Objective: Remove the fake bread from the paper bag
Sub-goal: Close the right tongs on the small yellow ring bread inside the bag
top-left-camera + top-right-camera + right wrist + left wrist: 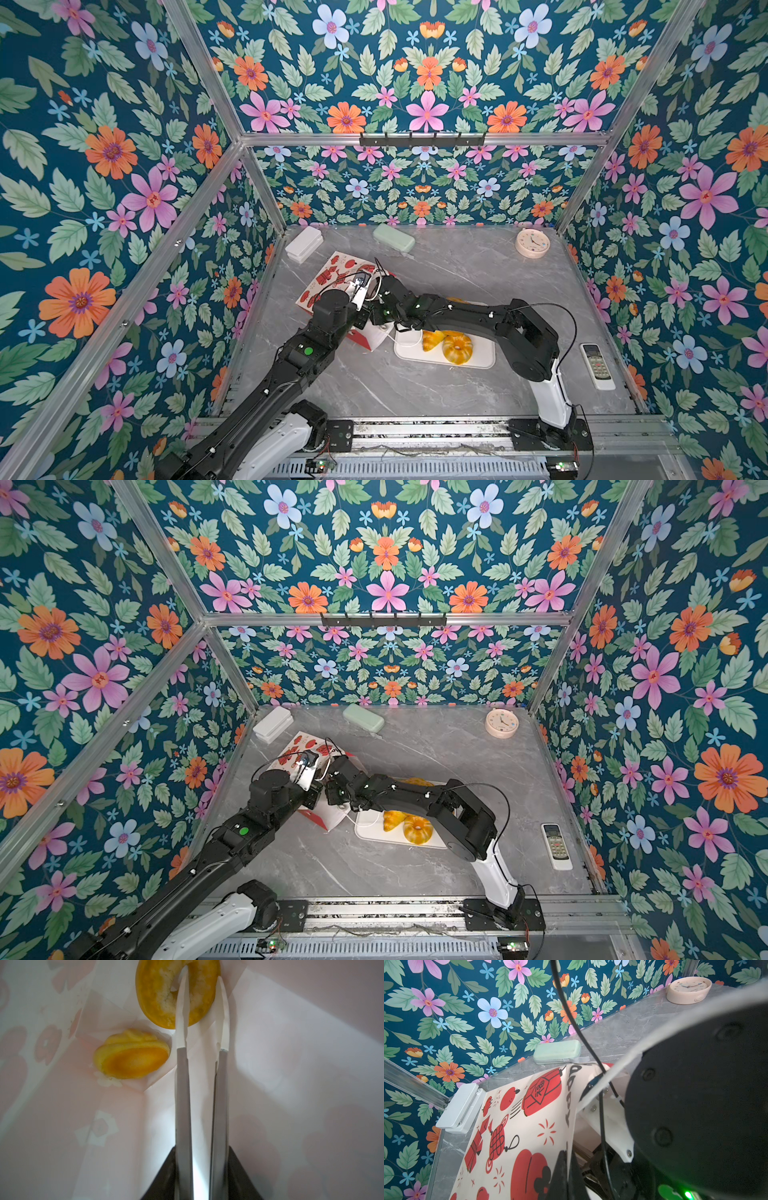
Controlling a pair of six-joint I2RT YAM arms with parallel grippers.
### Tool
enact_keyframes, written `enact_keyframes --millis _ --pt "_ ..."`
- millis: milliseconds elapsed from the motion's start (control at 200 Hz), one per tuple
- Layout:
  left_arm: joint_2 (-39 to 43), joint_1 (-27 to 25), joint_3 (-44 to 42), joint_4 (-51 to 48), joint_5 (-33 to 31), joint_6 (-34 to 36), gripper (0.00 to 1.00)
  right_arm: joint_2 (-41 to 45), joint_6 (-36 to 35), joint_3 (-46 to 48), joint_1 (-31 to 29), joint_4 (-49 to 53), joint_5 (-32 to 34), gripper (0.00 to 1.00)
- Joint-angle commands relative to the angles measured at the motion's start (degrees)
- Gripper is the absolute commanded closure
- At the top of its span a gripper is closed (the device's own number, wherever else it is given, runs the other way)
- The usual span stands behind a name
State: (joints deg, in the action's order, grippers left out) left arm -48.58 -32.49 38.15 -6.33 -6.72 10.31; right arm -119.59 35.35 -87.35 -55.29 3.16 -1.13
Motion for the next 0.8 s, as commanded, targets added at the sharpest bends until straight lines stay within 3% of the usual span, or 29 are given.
enact_keyframes --millis 0,380,795 --pt "0.1 0.0 -0.1 1.9 0.2 -0.7 1.00 0.5 0.0 0.3 0.0 -0.6 0.4 0.69" --pt "0.0 0.0 -0.3 2.1 -2.0 -1.0 1.00 6.3 -1.3 6.1 0.6 1.1 -0.8 0.75" --pt "0.0 0.0 -0.3 1.8 -1.6 -1.1 1.00 6.7 0.1 7.1 1.8 -3.7 -6.0 0.63"
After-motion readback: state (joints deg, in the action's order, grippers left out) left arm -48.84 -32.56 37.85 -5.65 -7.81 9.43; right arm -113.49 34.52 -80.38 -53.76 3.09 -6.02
